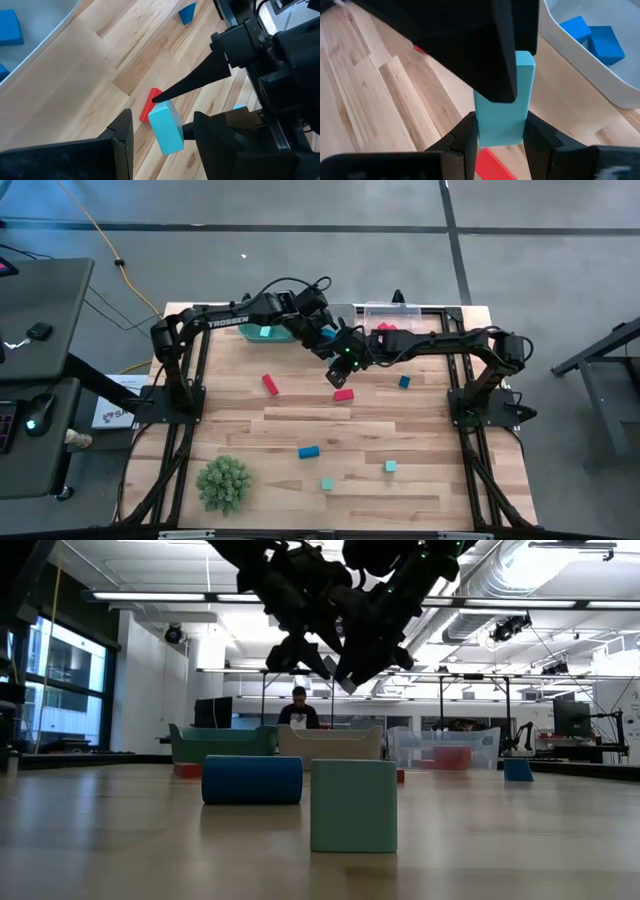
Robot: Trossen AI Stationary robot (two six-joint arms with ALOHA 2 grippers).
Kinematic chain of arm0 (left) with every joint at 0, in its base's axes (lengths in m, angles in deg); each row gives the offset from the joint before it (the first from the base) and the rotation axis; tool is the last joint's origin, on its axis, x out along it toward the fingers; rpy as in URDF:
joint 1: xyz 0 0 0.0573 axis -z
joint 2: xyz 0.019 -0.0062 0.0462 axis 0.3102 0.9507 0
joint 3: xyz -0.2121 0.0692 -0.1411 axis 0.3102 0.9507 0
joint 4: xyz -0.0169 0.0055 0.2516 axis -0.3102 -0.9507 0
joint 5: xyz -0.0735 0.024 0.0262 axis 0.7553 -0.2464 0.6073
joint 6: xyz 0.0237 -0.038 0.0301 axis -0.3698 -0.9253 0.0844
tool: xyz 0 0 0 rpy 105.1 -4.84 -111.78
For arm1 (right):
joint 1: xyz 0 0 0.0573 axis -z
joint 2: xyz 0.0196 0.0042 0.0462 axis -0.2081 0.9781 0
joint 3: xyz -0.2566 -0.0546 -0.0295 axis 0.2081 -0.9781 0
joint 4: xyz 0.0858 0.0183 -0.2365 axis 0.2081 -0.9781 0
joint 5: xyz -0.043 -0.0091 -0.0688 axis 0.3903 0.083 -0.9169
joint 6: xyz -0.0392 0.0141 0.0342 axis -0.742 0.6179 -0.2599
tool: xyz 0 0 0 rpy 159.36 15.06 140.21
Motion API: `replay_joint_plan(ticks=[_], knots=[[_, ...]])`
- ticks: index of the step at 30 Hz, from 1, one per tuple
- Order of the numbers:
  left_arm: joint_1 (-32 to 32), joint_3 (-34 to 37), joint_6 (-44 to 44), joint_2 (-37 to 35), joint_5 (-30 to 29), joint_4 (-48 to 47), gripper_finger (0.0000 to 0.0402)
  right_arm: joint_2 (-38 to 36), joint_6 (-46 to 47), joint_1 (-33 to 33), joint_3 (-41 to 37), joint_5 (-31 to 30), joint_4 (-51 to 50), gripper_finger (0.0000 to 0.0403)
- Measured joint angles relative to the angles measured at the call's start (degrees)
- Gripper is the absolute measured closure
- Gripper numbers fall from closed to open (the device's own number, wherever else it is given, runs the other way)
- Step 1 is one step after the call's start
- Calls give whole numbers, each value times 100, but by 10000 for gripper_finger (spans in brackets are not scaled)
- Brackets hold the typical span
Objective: Sort & place blocks by color
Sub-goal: Put the light blue block into the green bin
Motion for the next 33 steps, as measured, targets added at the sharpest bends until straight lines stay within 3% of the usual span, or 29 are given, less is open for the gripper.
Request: replay_joint_plan(ticks=[6, 13, 22, 27, 33], knots=[[-2, -7, 78, -13, 59, -7, 271, 0, 124, -76, 0, -42, 197, 301], [7, -20, 91, -12, 82, -137, 271, -65, 388, -159, 2, -546, 224, 301], [4, -17, 261, -9, 97, -158, 277, -136, 414, -207, 2, -477, 355, 301], [7, -11, 351, 2, 474, -241, 323, -136, 384, -298, 2, -709, 369, 301], [4, -7, 455, 4, 444, -234, 392, -136, 374, -296, 2, -782, 350, 301]])
